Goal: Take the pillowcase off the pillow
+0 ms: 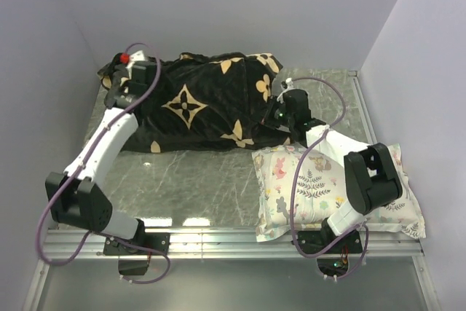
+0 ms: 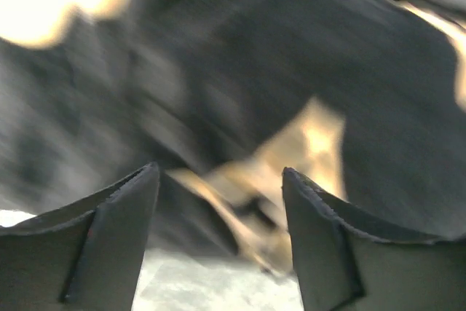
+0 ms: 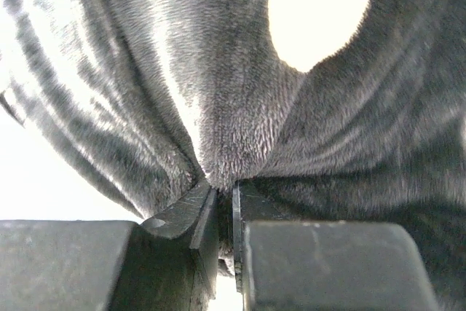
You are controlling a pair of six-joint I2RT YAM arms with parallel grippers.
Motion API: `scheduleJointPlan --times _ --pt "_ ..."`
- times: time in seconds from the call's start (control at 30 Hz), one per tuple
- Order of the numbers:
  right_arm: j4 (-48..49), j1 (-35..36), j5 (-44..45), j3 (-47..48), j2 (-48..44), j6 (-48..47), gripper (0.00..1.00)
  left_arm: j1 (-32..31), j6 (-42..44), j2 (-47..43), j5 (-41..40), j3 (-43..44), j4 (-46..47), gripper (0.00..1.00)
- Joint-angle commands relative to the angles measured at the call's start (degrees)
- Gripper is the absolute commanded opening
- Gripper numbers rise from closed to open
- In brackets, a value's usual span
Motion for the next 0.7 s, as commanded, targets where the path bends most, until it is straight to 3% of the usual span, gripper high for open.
scheduleJointPlan --times 0.0,0.03,0.23,0.5,0.6,0.67 --pt "6.52 1.68 -5.50 -1.23 -1.79 2.64 0.02 -9.77 -0.29 -6.68 -1.14 -0.47 3.75 0.78" --pt "6.79 1.85 -4.89 -1.32 -2.05 2.64 0.01 -14.49 -1.16 -6.34 -2.80 -0.13 3.93 0.79" --pt "4.87 2.21 -3.13 -1.76 -5.03 2.20 0.00 -29.28 -2.58 4.19 -8.35 7.16 4.47 0.84" --pt "2.83 1.85 -2.25 -2.72 -8.64 0.35 0.00 -32.82 -4.77 18.79 -15.10 13.94 2.97 0.84" --pt "1.00 1.42 -1.02 -2.30 -9.35 -0.26 0.00 -32.82 -6.44 21.43 -16.70 14.73 0.86 0.77" --pt "0.91 1.41 -0.24 -2.73 -9.08 -1.14 0.00 -32.82 -8.11 21.35 -19.51 14.56 -0.72 0.57"
